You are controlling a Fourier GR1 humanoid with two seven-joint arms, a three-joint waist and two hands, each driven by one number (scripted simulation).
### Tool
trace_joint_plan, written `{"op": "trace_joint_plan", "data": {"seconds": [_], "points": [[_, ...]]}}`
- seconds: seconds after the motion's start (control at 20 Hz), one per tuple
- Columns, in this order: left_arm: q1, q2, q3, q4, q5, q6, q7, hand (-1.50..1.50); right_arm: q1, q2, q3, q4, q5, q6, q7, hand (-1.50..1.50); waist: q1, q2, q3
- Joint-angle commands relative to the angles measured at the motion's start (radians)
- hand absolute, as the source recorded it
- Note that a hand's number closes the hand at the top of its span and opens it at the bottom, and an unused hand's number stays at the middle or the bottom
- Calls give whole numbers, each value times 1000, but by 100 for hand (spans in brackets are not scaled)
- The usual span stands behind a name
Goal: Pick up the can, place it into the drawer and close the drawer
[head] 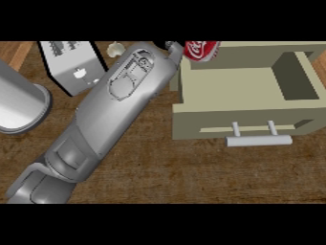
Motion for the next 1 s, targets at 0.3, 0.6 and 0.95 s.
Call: {"op": "trace_joint_plan", "data": {"seconds": [0.3,0.6,0.95], "points": [[-165,0,-55,260,122,37,-88,150,-53,-3,1,-23,-10,-28,62,-150,-18,5,0],[-204,0,-119,340,221,36,-106,150,-66,-18,19,-2,1,-6,50,-150,-41,9,1],[-147,0,-197,412,260,61,-240,150,-106,-22,9,30,10,-18,30,-150,-54,18,2]]}}
